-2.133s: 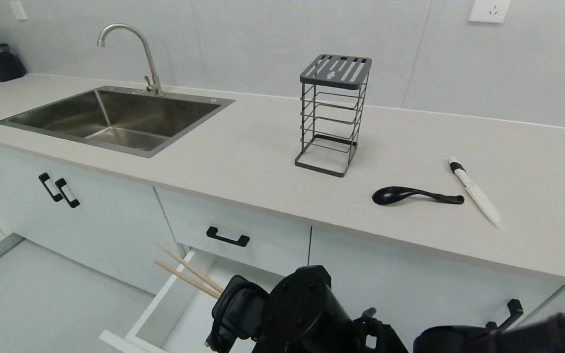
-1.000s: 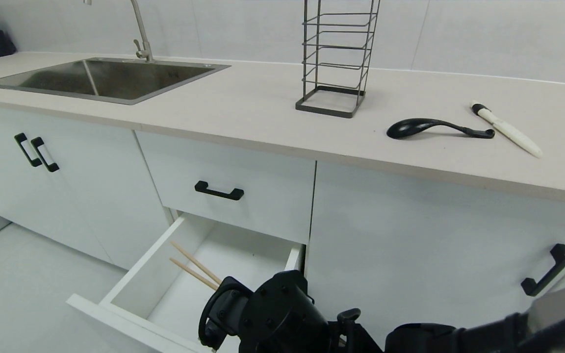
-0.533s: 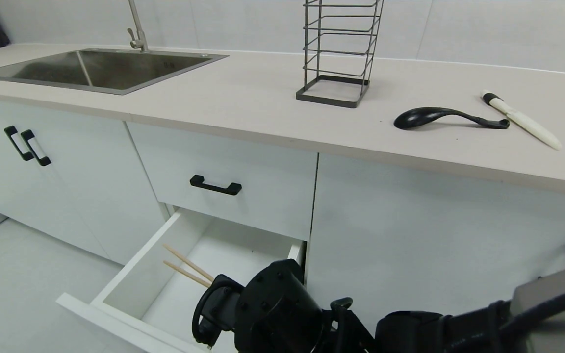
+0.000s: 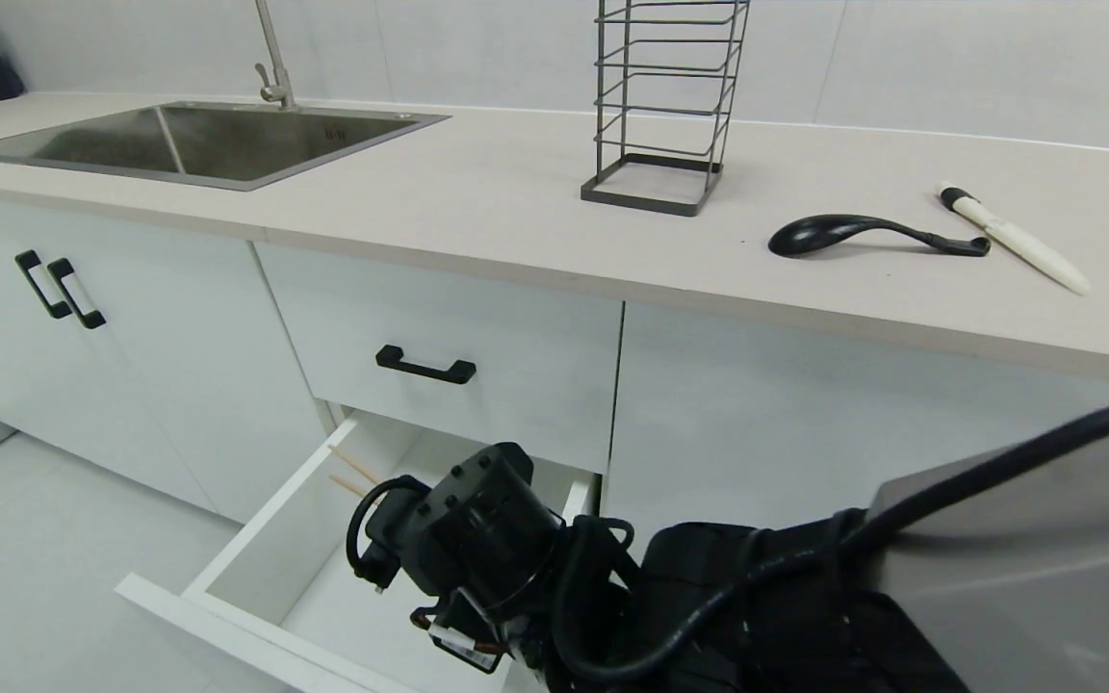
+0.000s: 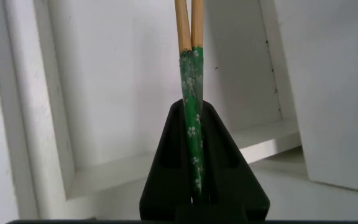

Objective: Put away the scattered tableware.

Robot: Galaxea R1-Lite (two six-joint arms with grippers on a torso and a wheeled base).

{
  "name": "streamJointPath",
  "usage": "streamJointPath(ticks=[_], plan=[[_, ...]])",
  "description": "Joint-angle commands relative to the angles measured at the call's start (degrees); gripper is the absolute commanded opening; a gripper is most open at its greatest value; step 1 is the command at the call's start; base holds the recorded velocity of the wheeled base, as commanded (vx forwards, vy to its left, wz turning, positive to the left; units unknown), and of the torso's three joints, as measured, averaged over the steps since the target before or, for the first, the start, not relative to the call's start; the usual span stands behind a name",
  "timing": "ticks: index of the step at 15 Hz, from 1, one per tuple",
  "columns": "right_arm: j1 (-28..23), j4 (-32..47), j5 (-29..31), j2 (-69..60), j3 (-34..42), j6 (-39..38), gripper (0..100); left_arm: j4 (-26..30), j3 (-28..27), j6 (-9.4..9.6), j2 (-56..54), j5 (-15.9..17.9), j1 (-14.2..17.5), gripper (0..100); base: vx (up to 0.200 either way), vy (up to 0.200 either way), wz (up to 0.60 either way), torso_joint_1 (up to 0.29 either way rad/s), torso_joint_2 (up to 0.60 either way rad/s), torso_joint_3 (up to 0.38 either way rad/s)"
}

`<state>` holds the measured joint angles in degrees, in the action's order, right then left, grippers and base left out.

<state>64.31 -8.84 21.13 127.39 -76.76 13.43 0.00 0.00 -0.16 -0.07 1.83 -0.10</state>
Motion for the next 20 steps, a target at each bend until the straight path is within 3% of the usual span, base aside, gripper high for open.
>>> streamJointPath(ticks=[1, 6, 16, 20], plan=[[-1.3, 2.8, 0.2, 4.8, -4.5, -2.5, 0, 0.0, 0.0, -0.02, 0.1, 0.0, 0.0, 100, 0.000, 0.000, 0.00, 0.000, 0.00, 0.000], [-1.9, 12.5, 2.5, 8.5, -12.9, -6.8, 0, 0.0, 0.0, -0.02, 0.1, 0.0, 0.0, 100, 0.000, 0.000, 0.00, 0.000, 0.00, 0.000], [-2.7, 13.1, 2.5, 13.8, -16.7, -6.6, 0, 0.0, 0.0, -0.02, 0.1, 0.0, 0.0, 100, 0.000, 0.000, 0.00, 0.000, 0.00, 0.000], [-2.7, 13.8, 2.5, 16.7, -22.7, -6.5, 0, 0.0, 0.0, -0.02, 0.1, 0.0, 0.0, 100, 0.000, 0.000, 0.00, 0.000, 0.00, 0.000]])
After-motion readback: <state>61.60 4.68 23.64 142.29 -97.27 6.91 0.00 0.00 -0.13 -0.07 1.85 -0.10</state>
